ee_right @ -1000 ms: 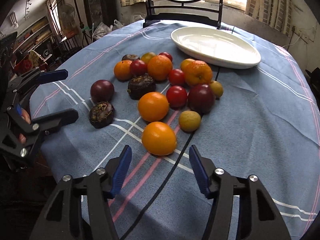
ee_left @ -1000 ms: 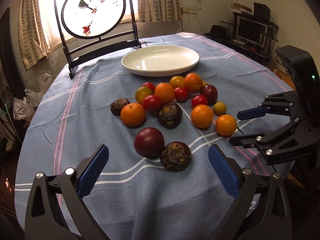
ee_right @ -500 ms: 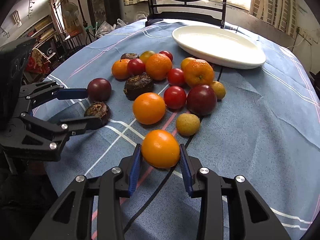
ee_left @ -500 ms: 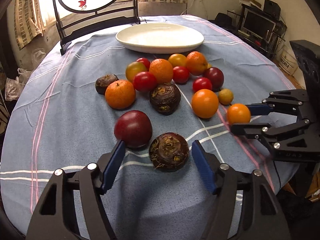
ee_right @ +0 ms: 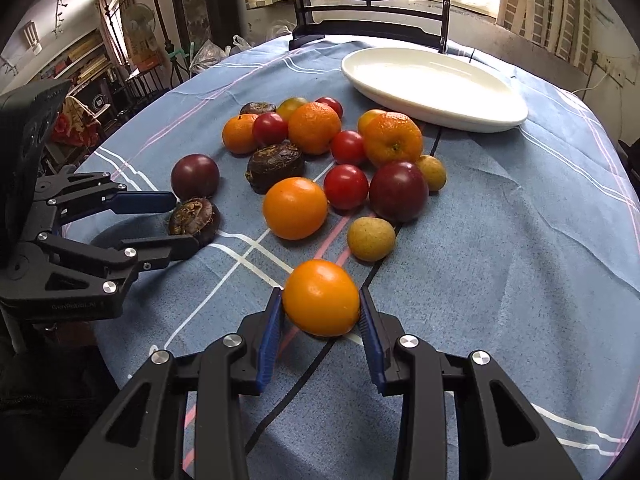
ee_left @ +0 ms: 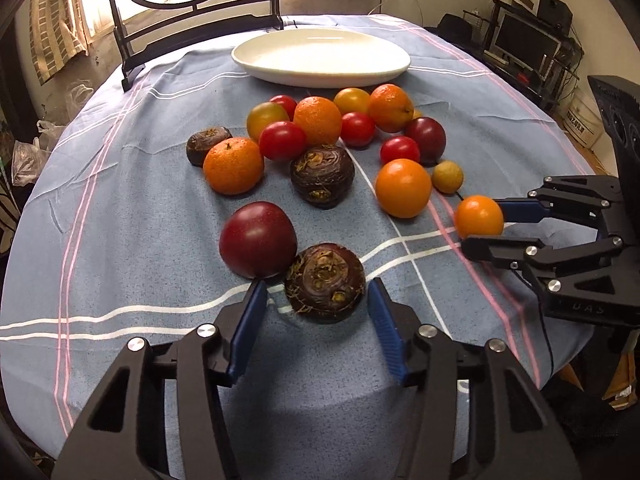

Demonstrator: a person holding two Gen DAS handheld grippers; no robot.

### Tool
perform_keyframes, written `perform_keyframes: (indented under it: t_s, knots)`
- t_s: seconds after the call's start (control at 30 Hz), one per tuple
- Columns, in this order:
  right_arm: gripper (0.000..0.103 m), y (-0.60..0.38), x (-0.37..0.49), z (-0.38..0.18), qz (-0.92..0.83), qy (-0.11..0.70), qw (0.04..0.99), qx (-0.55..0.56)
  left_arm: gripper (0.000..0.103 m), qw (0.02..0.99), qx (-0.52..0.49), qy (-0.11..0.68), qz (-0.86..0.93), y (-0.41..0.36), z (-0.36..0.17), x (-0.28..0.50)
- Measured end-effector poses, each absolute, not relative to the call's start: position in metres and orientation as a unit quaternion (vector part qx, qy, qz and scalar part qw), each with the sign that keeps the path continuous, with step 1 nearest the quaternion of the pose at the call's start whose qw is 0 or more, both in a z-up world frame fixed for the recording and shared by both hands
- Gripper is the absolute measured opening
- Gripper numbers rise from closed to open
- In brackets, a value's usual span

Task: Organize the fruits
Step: 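Grasp a large orange with the right tool while the left tool grasps a dark brown fruit, then carry both fruits over the white plate and open both tools to release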

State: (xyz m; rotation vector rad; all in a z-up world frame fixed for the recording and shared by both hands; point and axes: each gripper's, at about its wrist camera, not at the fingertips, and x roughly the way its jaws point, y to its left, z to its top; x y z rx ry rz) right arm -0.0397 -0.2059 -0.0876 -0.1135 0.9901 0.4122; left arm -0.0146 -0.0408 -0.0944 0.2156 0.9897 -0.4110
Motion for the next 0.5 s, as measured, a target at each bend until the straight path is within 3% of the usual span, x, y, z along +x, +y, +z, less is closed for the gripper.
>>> perform_keyframes:
  t_s: [0.13, 0.17, 0.5]
  knots:
    - [0.037, -0.206, -0.038, -0.089, 0.197, 0.471, 0.858, -0.053, 0.049, 0.852, 0.093, 0.475, -0.198, -0.052, -0.098, -0.007]
    - [0.037, -0.206, -0.038, -0.089, 0.197, 0.471, 0.858, -0.053, 0.043, 0.854, 0.094, 0.473, -0.196, -0.055, -0.099, -0.006]
    - [0.037, -0.211, -0.043, -0.075, 0.207, 0.459, 0.863, -0.048, 0.042, 0.865, 0.091, 0.452, -0.198, -0.045, -0.078, -0.013]
